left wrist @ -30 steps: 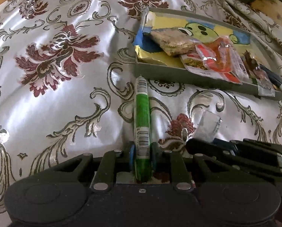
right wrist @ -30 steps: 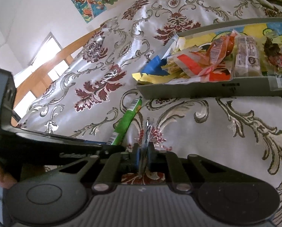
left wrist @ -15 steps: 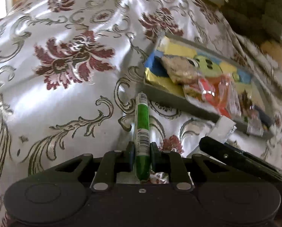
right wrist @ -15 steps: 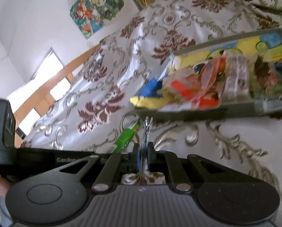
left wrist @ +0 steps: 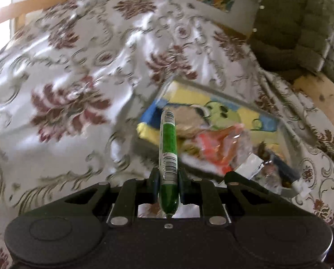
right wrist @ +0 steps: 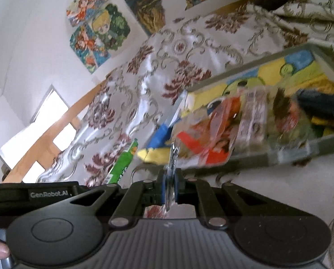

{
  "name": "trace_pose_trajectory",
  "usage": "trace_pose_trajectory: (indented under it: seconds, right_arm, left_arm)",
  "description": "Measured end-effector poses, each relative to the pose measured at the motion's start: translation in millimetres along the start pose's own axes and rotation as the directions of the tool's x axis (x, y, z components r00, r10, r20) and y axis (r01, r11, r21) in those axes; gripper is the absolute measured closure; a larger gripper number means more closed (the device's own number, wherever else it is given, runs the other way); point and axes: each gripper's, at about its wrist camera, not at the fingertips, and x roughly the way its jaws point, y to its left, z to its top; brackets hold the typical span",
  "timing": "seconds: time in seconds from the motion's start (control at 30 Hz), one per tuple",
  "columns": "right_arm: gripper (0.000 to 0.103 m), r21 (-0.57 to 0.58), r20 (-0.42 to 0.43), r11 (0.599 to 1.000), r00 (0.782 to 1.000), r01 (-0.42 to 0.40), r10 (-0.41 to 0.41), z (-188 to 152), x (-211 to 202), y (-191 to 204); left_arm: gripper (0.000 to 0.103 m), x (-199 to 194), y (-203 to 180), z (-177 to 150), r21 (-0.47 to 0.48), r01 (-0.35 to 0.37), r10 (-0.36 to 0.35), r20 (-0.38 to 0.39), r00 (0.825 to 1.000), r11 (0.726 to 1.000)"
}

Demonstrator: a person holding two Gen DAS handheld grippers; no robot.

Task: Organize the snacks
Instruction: 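Carry the green marker into the tray with the left tool while the right tool carries the silver packet there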

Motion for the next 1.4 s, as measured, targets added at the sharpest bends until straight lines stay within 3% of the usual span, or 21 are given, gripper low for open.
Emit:
trace_pose_trajectory:
  seconds: [0.2, 0.43, 0.97, 1.13, 1.27, 1.4]
  right_arm:
    - [0.095, 0.08, 0.075, 0.996, 0.996, 0.045, -0.051, 28, -15, -35]
    - [0.094, 0.13, 0.064, 0.986, 0.991, 0.105, -0.114, 46, -16, -71]
    - [0.088, 0.157, 0.08, 0.979, 0.987, 0.127, -0.14, 55, -17, -96]
    - [0.064, 0.181, 0.1, 0.974, 0.982, 0.138, -0.157, 58, -20, -102]
    - [0.062, 0.186, 0.106, 0.972, 0.981, 0.142, -0.163, 58, -20, -104]
    - [0.052, 0.187, 0.112, 0.972, 0.98, 0.141, -0.164, 58, -20, -103]
  left_arm:
    - [0.085, 19, -41, 10, 0.102, 0.009, -0.013, 0.038, 0.999, 0.995]
    - [0.085, 56, -87, 21, 0.198, 0.027, -0.03, 0.013, 0.999, 0.98]
    - [0.084, 102, -125, 18, 0.22, 0.036, -0.036, -0.006, 0.999, 0.975]
    - [0.084, 105, -127, 18, 0.228, 0.037, -0.037, -0.002, 0.999, 0.973]
    - [0.08, 103, -130, 17, 0.247, 0.031, -0.038, 0.021, 0.999, 0.968]
    - [0.067, 100, -130, 15, 0.257, 0.034, -0.044, 0.035, 0.998, 0.966]
